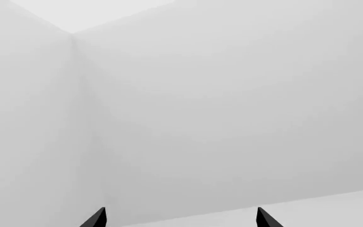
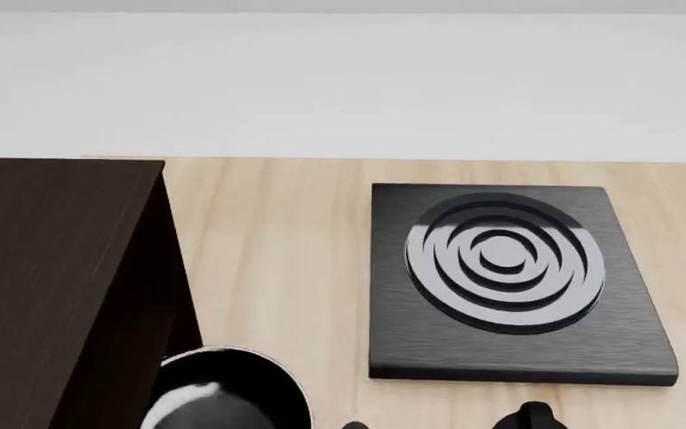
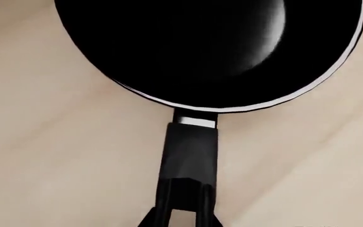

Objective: Put the frying pan under the cabinet shelf.

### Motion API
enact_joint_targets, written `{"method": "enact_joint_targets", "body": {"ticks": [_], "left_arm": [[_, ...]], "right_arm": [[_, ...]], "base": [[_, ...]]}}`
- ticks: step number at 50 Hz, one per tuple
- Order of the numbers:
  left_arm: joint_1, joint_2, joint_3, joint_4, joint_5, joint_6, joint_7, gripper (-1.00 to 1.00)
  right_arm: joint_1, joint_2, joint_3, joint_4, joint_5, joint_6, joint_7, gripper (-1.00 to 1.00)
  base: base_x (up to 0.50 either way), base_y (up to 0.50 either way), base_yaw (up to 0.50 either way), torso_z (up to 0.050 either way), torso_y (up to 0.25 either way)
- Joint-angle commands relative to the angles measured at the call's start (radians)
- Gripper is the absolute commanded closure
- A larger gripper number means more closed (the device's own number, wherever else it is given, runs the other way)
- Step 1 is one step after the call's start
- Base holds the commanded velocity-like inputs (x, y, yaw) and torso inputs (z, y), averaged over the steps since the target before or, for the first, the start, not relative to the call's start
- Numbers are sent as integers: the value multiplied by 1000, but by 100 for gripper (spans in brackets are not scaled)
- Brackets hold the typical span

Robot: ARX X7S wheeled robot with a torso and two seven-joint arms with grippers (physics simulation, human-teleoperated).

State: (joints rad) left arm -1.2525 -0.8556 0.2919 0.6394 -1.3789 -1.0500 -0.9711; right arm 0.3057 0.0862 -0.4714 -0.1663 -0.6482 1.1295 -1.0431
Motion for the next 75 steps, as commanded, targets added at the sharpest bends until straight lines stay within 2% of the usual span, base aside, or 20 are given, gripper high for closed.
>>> {"method": "enact_joint_targets", "body": {"ticks": [1, 10, 24, 32, 41, 42, 48, 55, 71, 75], "left_arm": [[9, -12, -8, 5, -3, 9, 1, -100], [14, -23, -14, 9, -8, 13, -1, -100], [55, -35, -10, 18, 18, 28, 4, -100], [58, -43, -12, 20, 11, 26, -3, -100], [71, -39, -5, 13, 32, 36, 9, -100], [73, -40, -4, 13, 34, 37, 10, -100], [76, -37, 0, 11, 40, 40, 14, -100], [68, -28, 9, 11, 41, 36, 14, -100], [37, -14, 21, 13, 22, 21, -3, -100], [39, -10, 24, 12, 27, 24, 0, -100]], "right_arm": [[-107, -18, -133, -176, 167, 205, -118, 100], [-130, -18, -207, -282, 160, 269, -141, 100], [-21, -74, -135, -165, 248, 145, -97, 100], [106, -83, -138, -56, 464, 70, 48, 100], [135, -68, -88, -27, 542, 51, 165, 100], [132, -65, -66, -47, 548, 59, 170, -100], [106, -11, -44, -158, 522, 95, 213, -100], [30, 69, -9, -356, 495, 211, 224, -100], [-73, 193, -38, -746, 409, 439, 245, -100], [-126, 178, -66, -812, 172, 441, 96, -100]], "base": [[0, 0, 0, 0, 0], [0, 0, 1, 0, 0], [0, 0, 0, 0, 0], [0, 0, 1, 0, 0], [0, 3, 2, 0, 1], [0, 0, 0, 0, 0], [0, 1, 0, 0, 2], [0, 0, 0, 0, 0], [0, 0, 0, 0, 0], [0, 0, 0, 0, 0]]}}
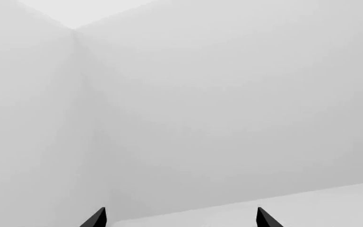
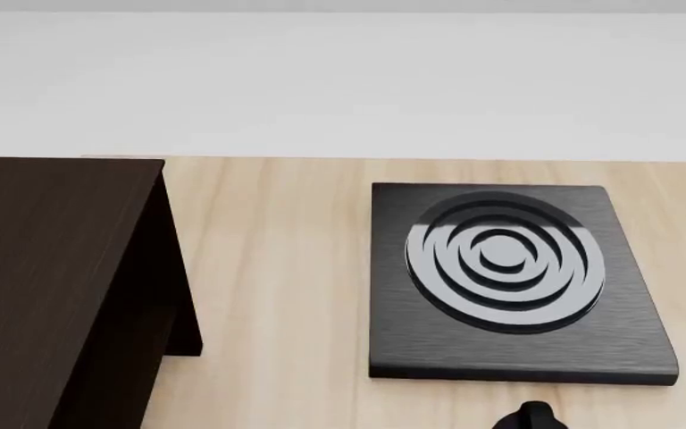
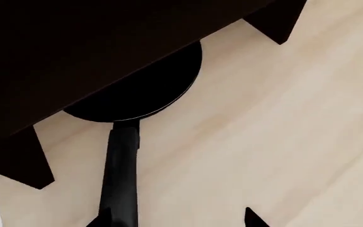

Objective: Put the frying pan under the cabinet shelf.

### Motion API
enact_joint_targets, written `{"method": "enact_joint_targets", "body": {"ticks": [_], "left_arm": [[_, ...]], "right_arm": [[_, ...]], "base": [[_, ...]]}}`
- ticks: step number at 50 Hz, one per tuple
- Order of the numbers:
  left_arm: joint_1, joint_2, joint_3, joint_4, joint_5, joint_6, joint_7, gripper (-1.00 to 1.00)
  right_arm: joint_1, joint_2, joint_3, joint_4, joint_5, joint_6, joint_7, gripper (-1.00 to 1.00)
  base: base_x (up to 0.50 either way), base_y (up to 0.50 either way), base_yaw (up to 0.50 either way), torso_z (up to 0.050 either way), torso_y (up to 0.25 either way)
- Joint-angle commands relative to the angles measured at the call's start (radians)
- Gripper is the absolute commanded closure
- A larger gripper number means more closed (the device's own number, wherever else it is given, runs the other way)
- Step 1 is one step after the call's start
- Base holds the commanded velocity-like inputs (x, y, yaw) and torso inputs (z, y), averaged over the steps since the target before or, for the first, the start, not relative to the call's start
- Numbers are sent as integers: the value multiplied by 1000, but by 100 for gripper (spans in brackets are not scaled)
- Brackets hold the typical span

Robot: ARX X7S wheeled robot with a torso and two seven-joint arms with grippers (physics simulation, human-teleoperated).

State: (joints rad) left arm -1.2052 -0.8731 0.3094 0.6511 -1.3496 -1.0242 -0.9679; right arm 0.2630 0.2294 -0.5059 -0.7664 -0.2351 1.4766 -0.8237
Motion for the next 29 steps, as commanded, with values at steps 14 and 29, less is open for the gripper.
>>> {"method": "enact_joint_targets", "body": {"ticks": [14, 29], "left_arm": [[-31, 10, 11, 0, -22, -12, -15, -100], [-33, 20, 21, -2, -16, -8, -10, -100]], "right_arm": [[-154, -68, -181, -273, -1175, 87, -745, -100], [-172, -228, -63, -281, -1301, -133, -747, -100]], "base": [[0, 0, 0, 0, 0], [0, 0, 0, 0, 0]]}}
